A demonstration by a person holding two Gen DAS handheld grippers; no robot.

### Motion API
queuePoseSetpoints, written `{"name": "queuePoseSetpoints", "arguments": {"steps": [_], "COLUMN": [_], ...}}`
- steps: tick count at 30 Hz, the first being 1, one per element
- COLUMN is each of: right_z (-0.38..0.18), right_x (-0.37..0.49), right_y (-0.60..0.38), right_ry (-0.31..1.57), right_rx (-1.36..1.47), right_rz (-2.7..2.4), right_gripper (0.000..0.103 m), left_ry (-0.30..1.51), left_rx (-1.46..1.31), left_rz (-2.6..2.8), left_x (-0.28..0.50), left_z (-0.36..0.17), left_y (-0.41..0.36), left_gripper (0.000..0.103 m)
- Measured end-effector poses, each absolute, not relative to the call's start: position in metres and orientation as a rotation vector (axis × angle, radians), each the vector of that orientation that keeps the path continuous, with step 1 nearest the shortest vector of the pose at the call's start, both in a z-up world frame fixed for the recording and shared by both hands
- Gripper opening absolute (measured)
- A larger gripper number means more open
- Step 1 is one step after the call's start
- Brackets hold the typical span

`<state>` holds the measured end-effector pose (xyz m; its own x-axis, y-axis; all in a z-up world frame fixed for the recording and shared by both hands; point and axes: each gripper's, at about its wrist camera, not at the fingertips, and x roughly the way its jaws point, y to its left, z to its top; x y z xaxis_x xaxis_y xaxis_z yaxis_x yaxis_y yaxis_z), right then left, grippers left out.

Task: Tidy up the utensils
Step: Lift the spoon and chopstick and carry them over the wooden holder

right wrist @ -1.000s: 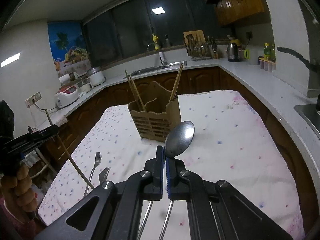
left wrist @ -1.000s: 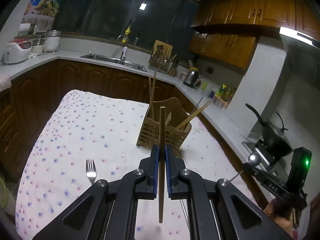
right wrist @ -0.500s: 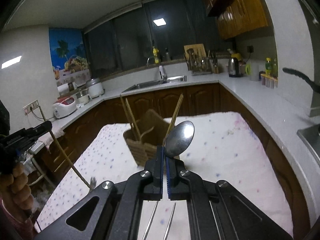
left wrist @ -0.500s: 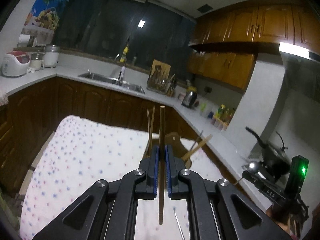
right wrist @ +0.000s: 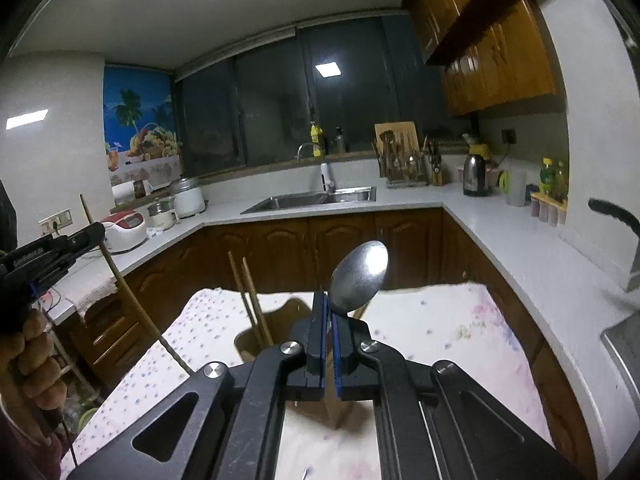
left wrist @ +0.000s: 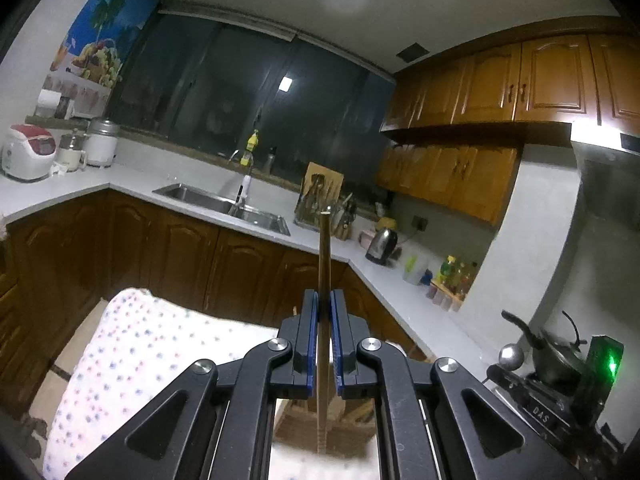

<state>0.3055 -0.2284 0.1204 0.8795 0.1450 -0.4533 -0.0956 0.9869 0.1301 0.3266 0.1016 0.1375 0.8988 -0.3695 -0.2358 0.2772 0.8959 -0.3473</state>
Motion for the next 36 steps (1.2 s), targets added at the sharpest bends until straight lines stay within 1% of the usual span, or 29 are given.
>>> {"name": "queuePoseSetpoints", "arguments": {"steps": [6,12,18,22,27,36], "right_z": [0.117,0.102,0.08,0.068,0.055,0.025], "right_x": [0.332,0.35,0.36,0.369,0.374,0.383], "right_y": [-0.22,-0.211,-0.211,-0.21,-0.207,-0.206], "right_ry": [0.466,0.47,0.506,0.536,0.57,0.661], "right_rx": [0.071,0.035,0.043,0.046,0.045,0.074], "right_rz": [0.127,0.114,0.106,0.117,0.131,0.147], "right_gripper": [0.002,0.002,0.002,0.002,0.002,0.002], "left_ry": [0.251,0.278,0.287,0.327,0.368,0.441], "left_rx": [-0.285,-0.302,-0.319,-0.296,-0.276,-0.258], "left_rz": [-0.295,-0.281,-0.249,-0.239,-0.231,-0.244], "left_x": [0.365,0.399,0.427,0.439,0.451,0.444], "left_z": [0.117,0.078,0.055,0.036,0.027,0.029], "left_y": [0.076,0.048,0.03,0.014,0.005,0.02], "left_gripper": [0.004,0.004,0.004,0.004,0.004,0.004]}}
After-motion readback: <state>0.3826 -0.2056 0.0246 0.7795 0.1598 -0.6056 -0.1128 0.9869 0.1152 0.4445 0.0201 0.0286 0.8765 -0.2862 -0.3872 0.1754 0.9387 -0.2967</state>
